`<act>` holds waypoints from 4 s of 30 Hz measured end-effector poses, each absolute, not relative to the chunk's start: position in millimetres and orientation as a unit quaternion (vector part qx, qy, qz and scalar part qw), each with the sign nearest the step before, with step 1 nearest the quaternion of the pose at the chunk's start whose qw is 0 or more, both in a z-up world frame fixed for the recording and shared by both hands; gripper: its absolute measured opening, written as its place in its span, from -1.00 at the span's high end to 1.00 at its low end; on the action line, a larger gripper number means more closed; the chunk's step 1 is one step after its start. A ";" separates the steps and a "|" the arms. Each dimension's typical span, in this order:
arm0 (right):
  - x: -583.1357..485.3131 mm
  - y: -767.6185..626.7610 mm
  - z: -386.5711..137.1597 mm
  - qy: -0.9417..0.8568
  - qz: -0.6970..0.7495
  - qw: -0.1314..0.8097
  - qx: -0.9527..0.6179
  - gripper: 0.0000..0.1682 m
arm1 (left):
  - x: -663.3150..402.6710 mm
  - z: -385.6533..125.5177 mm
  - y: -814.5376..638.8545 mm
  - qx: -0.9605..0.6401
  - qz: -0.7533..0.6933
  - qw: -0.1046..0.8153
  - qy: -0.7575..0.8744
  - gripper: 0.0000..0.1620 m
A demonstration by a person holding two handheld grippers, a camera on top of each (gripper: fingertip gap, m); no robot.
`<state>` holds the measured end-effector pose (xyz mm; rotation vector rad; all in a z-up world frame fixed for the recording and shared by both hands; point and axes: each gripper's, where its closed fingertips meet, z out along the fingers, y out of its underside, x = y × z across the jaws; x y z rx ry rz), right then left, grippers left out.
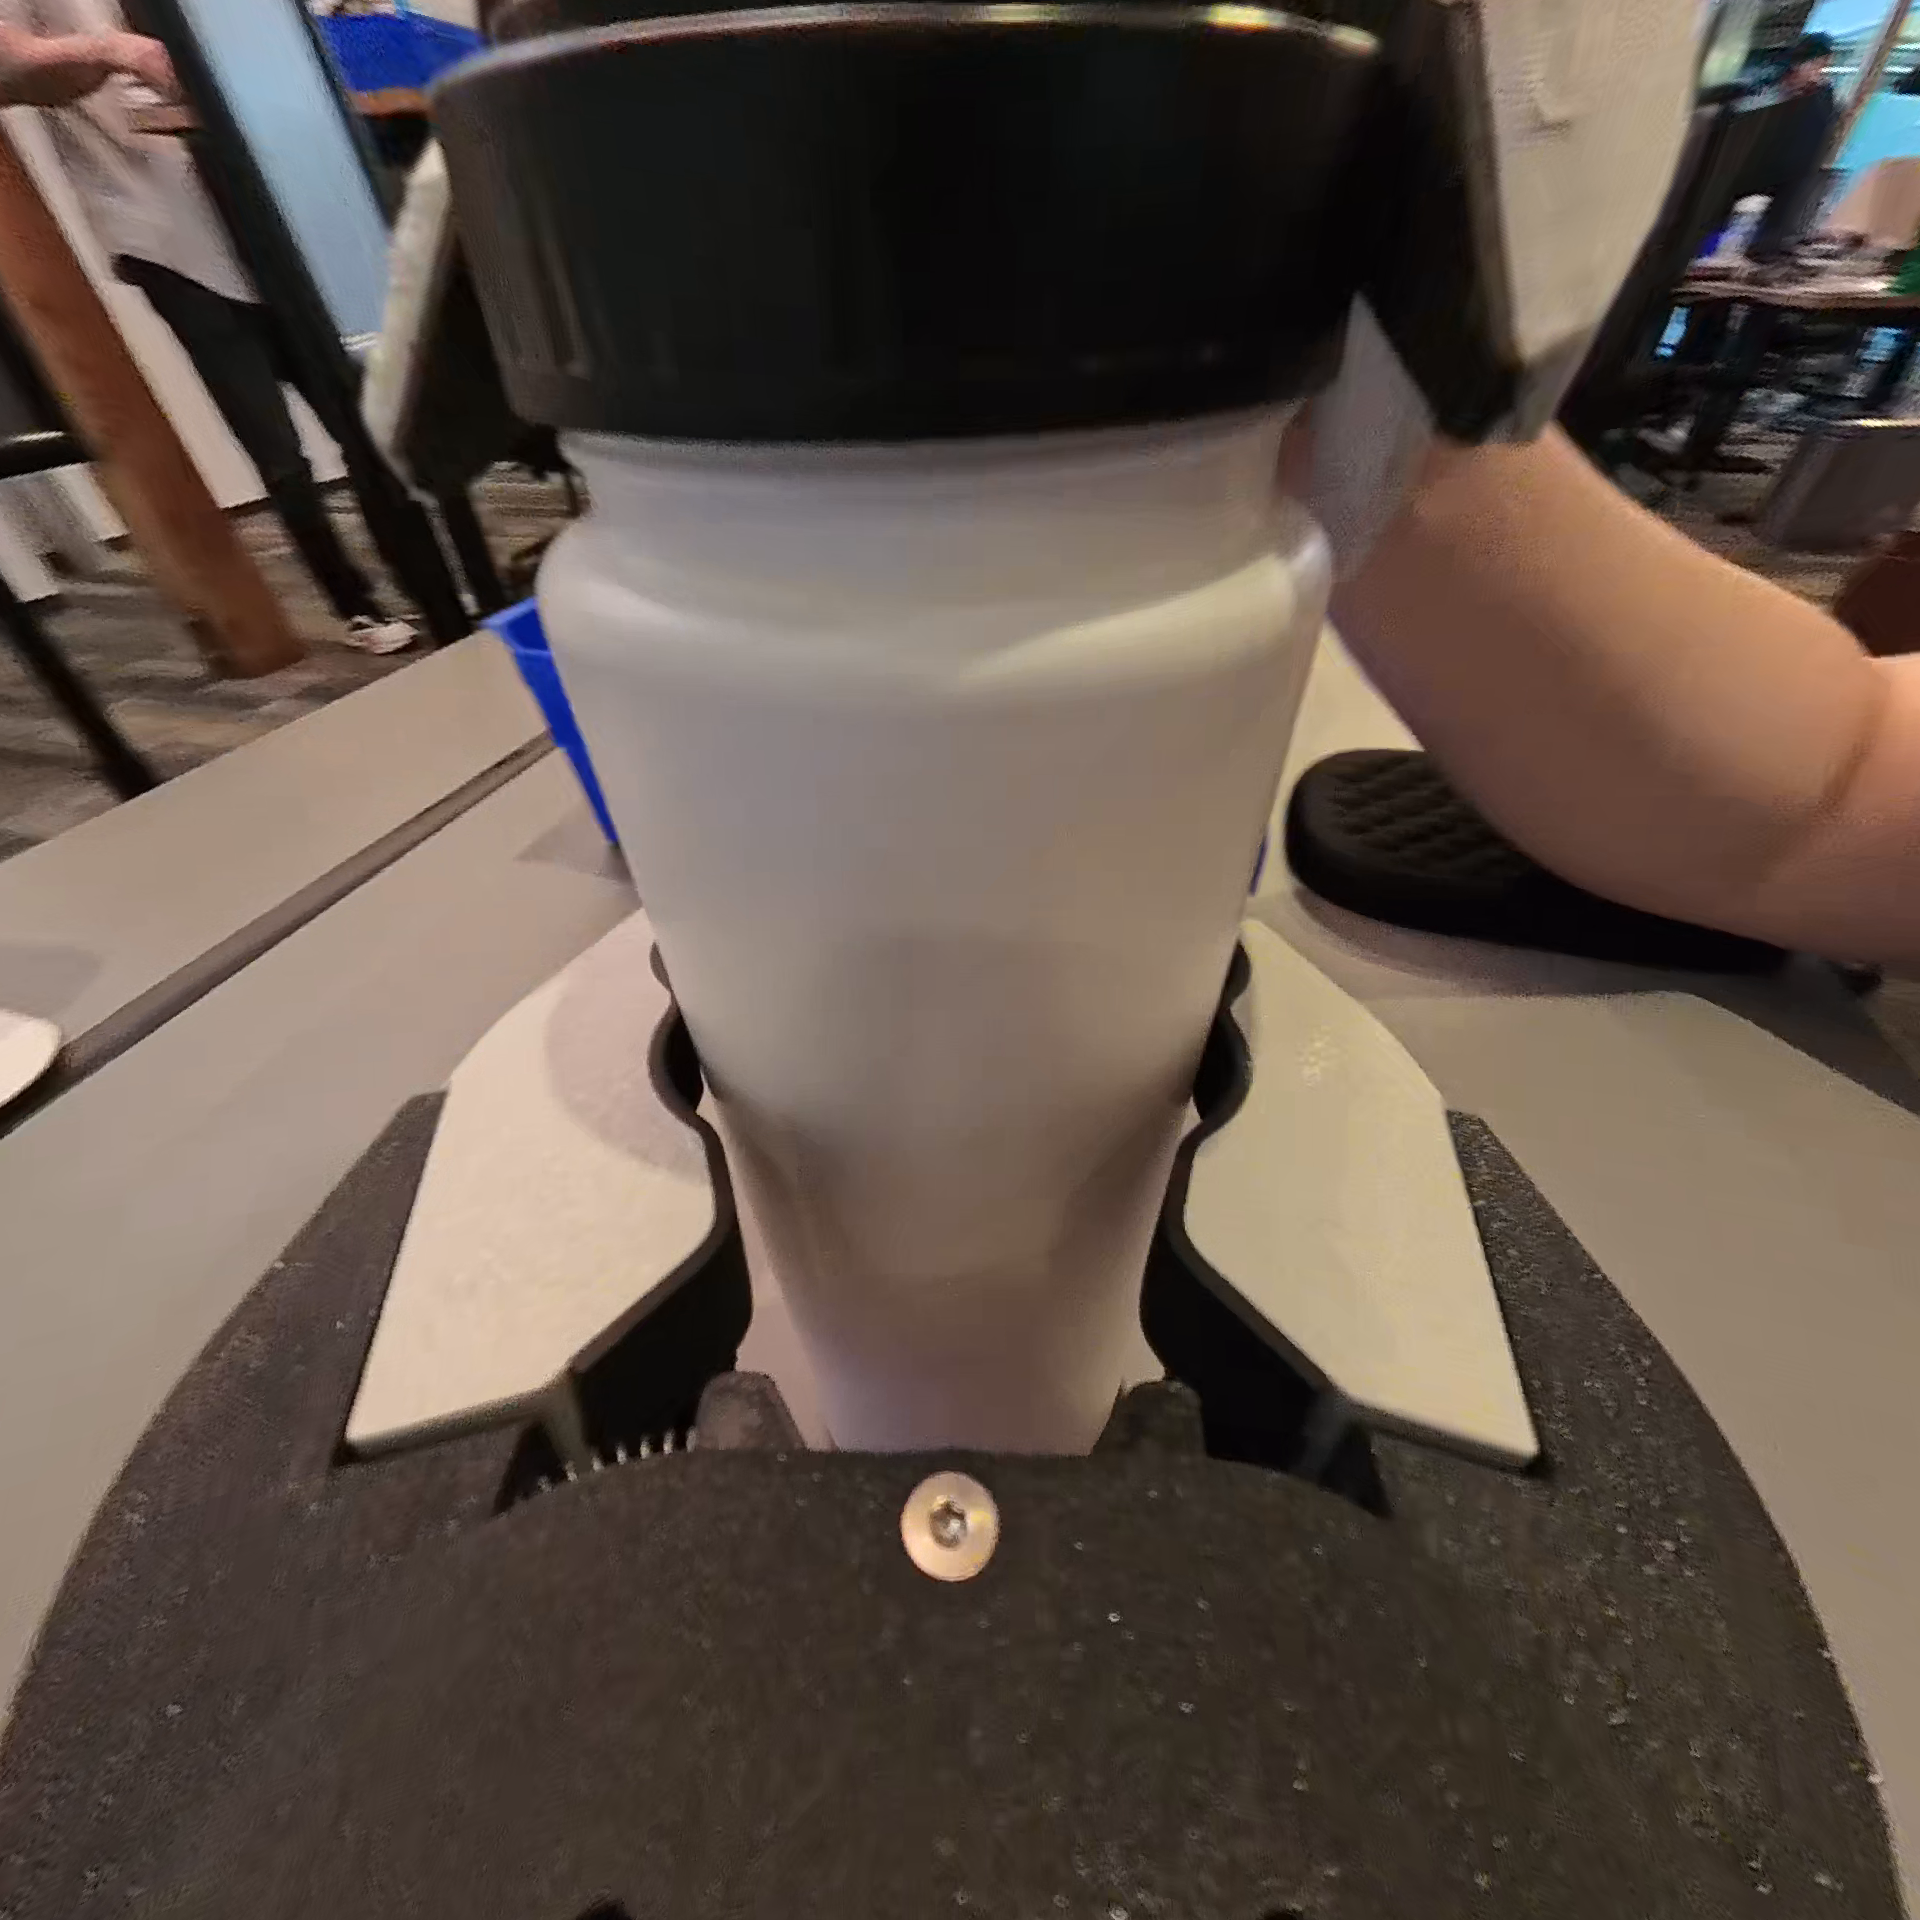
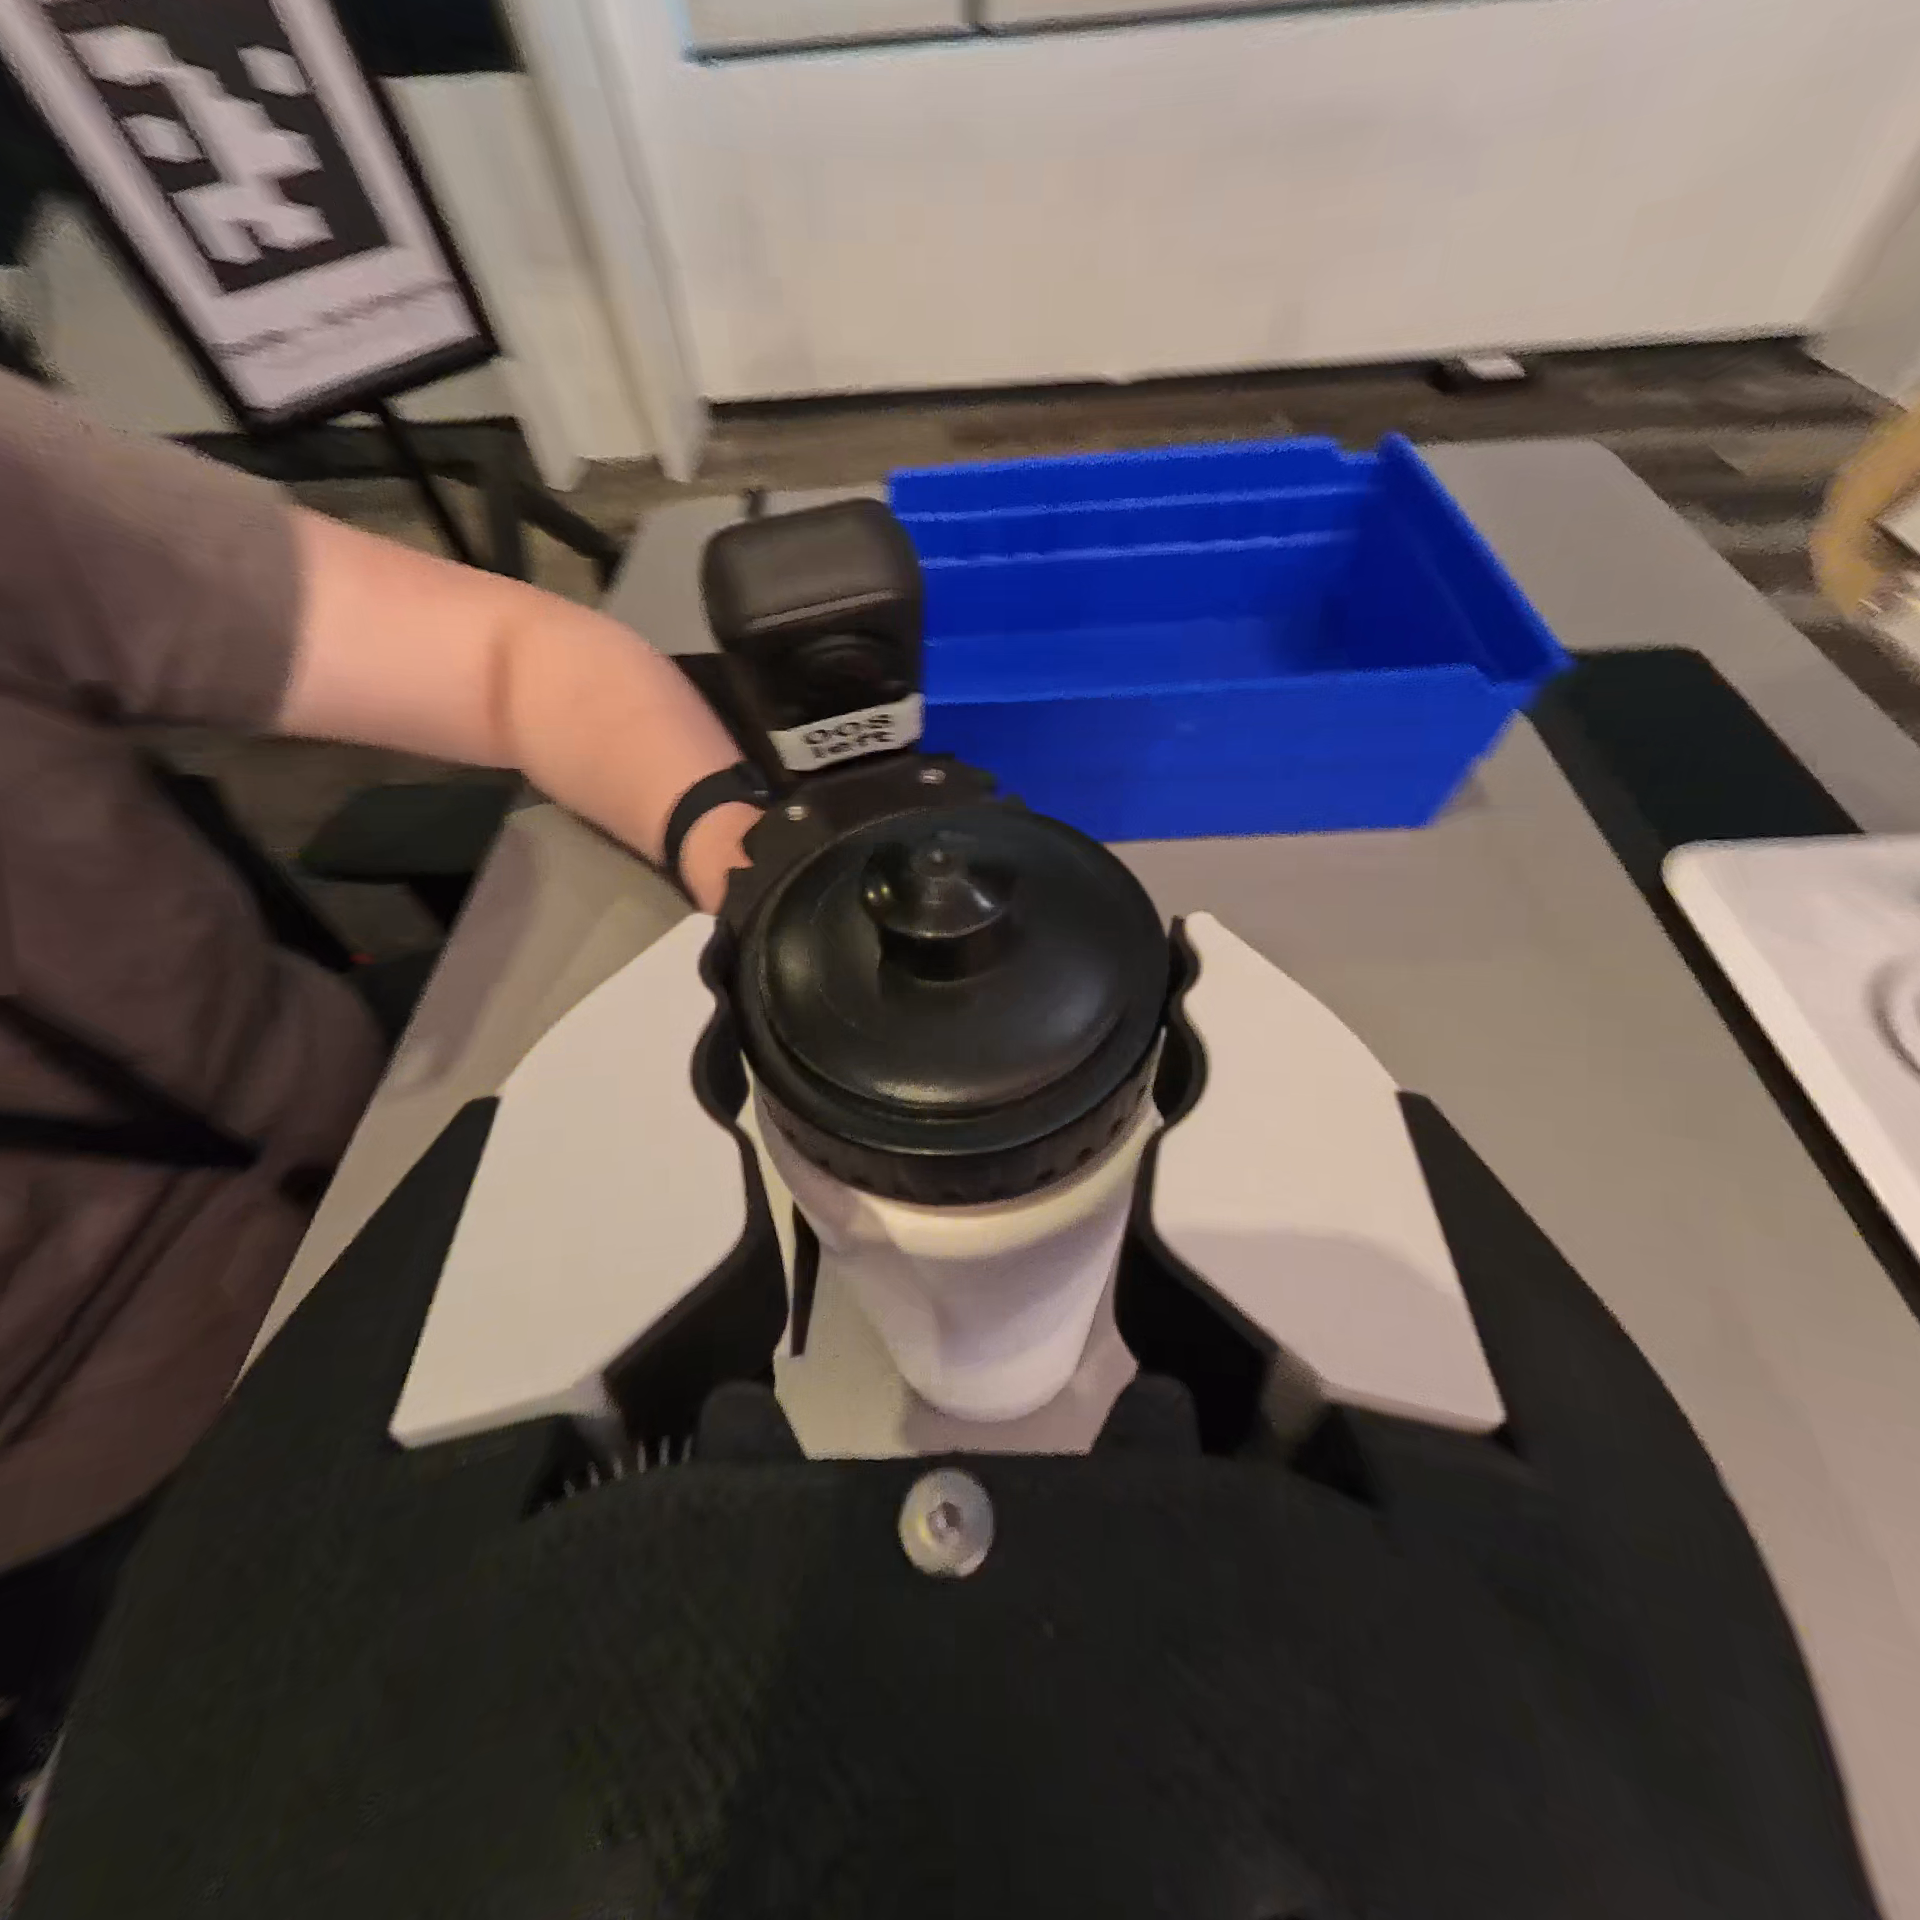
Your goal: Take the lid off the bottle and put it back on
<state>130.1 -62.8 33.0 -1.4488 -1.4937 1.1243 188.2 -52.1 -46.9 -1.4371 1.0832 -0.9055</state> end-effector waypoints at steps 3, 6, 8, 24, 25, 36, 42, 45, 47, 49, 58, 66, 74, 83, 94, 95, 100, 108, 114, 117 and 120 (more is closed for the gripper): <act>131.5 -66.8 34.9 -0.586 0.476 0.377 -0.536 0.05 | 191.2 -47.0 -56.6 -0.599 -0.384 0.531 0.460 -0.17; 125.3 -52.4 37.4 -0.560 0.444 0.413 -0.565 0.01 | 182.8 -47.3 -45.4 -0.622 -0.357 0.545 0.435 -0.17; 120.6 -39.0 44.4 -0.526 0.408 0.457 -0.590 -0.07 | 171.8 -47.1 -33.8 -0.639 -0.334 0.560 0.408 -0.17; 115.9 -57.1 42.8 -0.565 0.426 0.443 -0.551 0.14 | 163.5 -44.1 -39.3 -0.611 -0.357 0.565 0.424 -0.17; 121.1 -66.4 43.5 -0.583 0.453 0.428 -0.521 0.14 | 170.2 -44.0 -49.7 -0.594 -0.377 0.553 0.445 -0.17; 124.8 -80.1 44.8 -0.593 0.502 0.402 -0.485 0.13 | 183.2 -44.8 -73.7 -0.569 -0.422 0.515 0.483 -0.17; 125.2 -76.7 52.3 -0.582 0.504 0.419 -0.482 0.14 | 181.3 -45.2 -68.5 -0.579 -0.412 0.519 0.474 -0.17; 127.7 -72.3 66.8 -0.553 0.523 0.438 -0.479 0.14 | 178.2 -45.0 -63.0 -0.591 -0.417 0.517 0.458 -0.17; 132.7 -66.6 76.9 -0.539 0.512 0.464 -0.481 0.14 | 175.3 -44.4 -58.2 -0.598 -0.421 0.517 0.444 -0.17; 144.7 -58.1 89.9 -0.528 0.485 0.498 -0.489 0.14 | 172.7 -44.1 -54.3 -0.604 -0.423 0.517 0.435 -0.17; 408.0 108.7 2.9 -0.208 0.053 0.499 -0.840 0.14 | 163.0 -46.3 -39.6 -0.625 -0.373 0.534 0.429 -0.17; 444.8 134.9 -112.7 -0.111 0.034 0.368 -0.923 0.12 | 166.2 -47.0 -42.2 -0.619 -0.370 0.535 0.441 -0.17; 447.0 123.2 -136.8 -0.126 0.023 0.299 -0.945 0.12 | 166.0 -47.1 -42.1 -0.621 -0.370 0.532 0.442 -0.17; 453.1 110.0 -158.8 -0.145 -0.001 0.230 -0.962 0.12 | 164.8 -47.6 -41.0 -0.625 -0.365 0.531 0.441 -0.17; 416.7 97.5 -26.8 -0.173 -0.015 0.378 -0.909 0.10 | 153.3 -18.9 -36.0 -0.627 -0.428 0.523 0.388 -0.16; 387.4 92.8 0.0 -0.205 0.025 0.428 -0.880 0.11 | 151.0 -13.3 -35.9 -0.625 -0.439 0.521 0.380 -0.16; 209.4 -4.4 99.6 -0.393 0.383 0.534 -0.643 0.12 | 140.9 8.7 -35.6 -0.611 -0.489 0.517 0.347 -0.16; 117.7 -43.6 69.6 -0.420 0.480 0.456 -0.621 -0.04 | 141.8 7.9 -37.8 -0.615 -0.475 0.516 0.360 -0.15; 101.1 -38.2 38.8 -0.432 0.451 0.433 -0.650 0.06 | 144.5 9.7 -43.6 -0.609 -0.475 0.512 0.377 -0.16; 102.6 -40.4 43.0 -0.447 0.442 0.442 -0.640 0.07 | 145.2 9.9 -46.2 -0.605 -0.479 0.506 0.386 -0.13; 119.4 -38.3 64.0 -0.442 0.428 0.466 -0.636 0.07 | 147.1 21.3 -54.6 -0.582 -0.500 0.511 0.388 -0.21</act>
